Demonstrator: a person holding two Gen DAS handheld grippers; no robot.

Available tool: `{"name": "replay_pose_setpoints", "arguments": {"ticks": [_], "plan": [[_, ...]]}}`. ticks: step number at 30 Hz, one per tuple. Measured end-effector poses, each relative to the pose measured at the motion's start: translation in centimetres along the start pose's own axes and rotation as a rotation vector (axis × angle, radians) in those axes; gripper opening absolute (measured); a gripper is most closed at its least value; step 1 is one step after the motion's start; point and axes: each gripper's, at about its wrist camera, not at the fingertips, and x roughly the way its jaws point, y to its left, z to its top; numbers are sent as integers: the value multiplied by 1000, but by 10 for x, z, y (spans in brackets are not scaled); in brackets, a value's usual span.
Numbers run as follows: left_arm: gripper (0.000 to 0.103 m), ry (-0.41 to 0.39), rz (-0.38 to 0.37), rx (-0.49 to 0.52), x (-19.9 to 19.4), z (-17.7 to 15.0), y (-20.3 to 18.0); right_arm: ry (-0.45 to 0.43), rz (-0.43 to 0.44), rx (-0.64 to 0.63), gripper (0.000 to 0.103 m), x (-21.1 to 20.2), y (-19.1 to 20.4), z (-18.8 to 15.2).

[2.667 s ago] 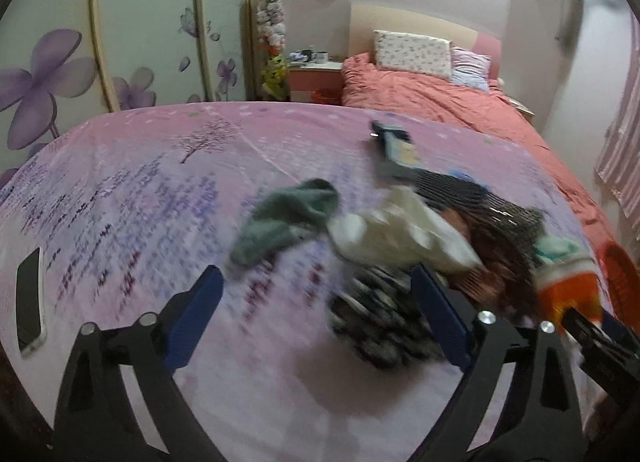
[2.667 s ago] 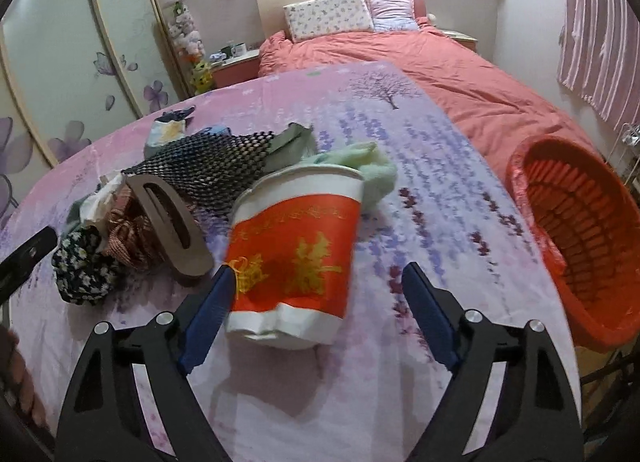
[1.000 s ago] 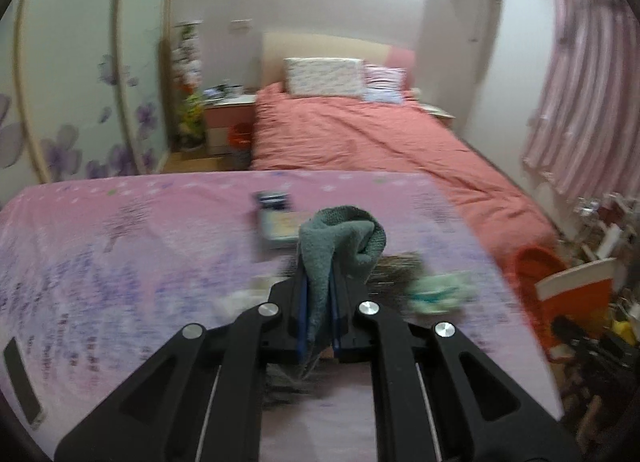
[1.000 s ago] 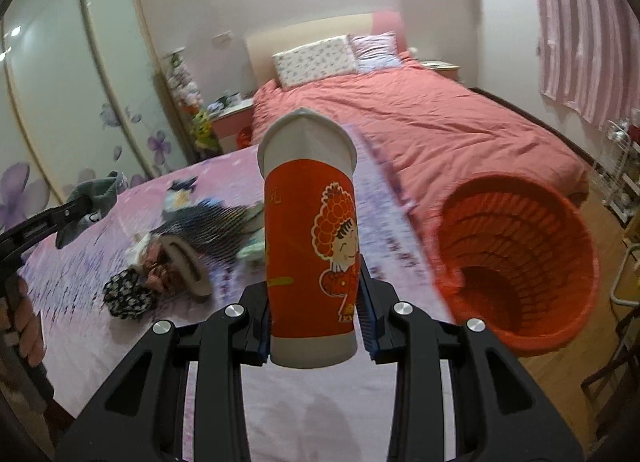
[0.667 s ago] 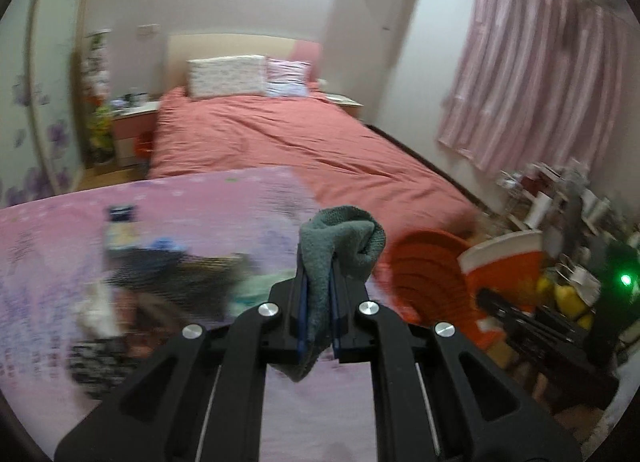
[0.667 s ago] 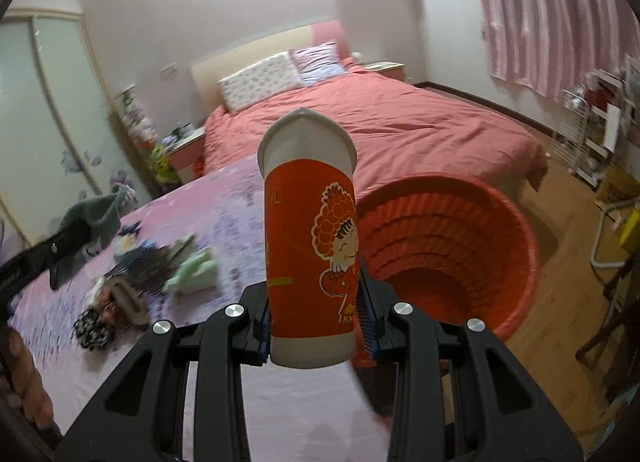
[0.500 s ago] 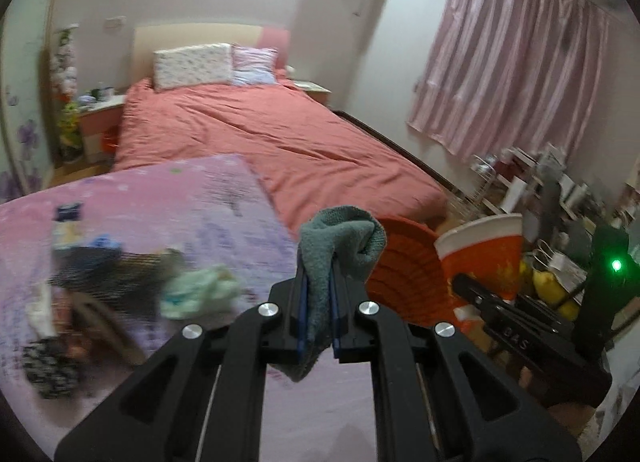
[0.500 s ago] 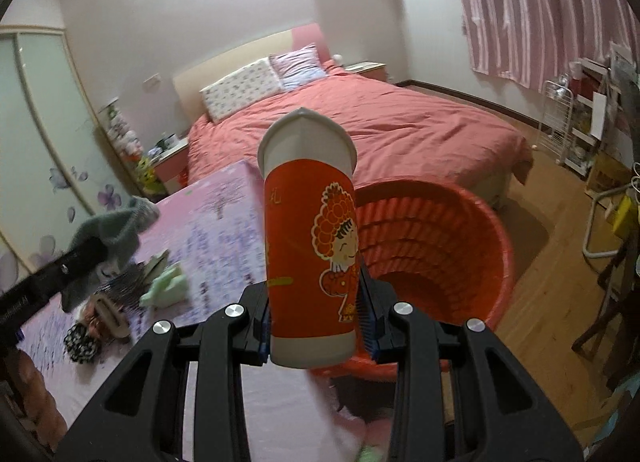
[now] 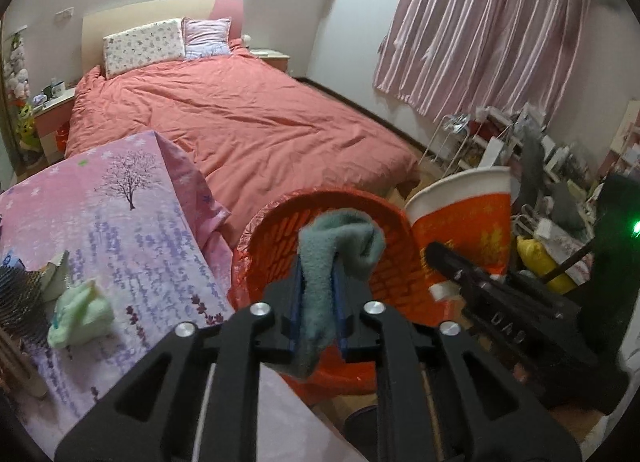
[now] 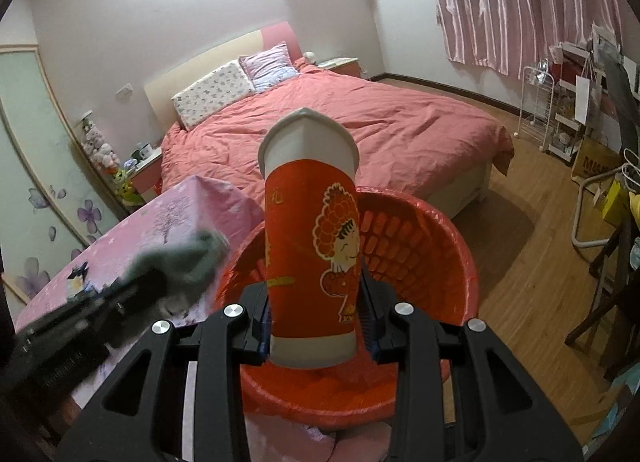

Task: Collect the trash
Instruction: 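Carry towel and cup to the orange basket and open the right tool, then grasp the black floral cloth with the left tool while the right tool grasps the mint towel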

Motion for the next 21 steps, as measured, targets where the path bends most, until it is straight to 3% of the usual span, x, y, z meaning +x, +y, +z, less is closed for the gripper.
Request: {"name": "replay_pose_setpoints", "arguments": {"ticks": [3,4,7,10,15,21], "plan": [[38,32,25,-8,18,-2,4,11,4,25,53,7,-11,3],[39,40,37,-10,22,-3,6,8,-2,29,58,7,-13,3],[49,48,78,-10,22,-9,16,0,-16,19,66,3,-14,-1],[63,25,152,2,9,-18,28,-2,-23,19,69,-1,-13,-1],[76,-27,255,29,-29,-35,50,5,-17,-5,69,-3,-6,4],[80,-53,359,-24,-75,-59,94,15,19,-86,69,-8,33,-5]]}}
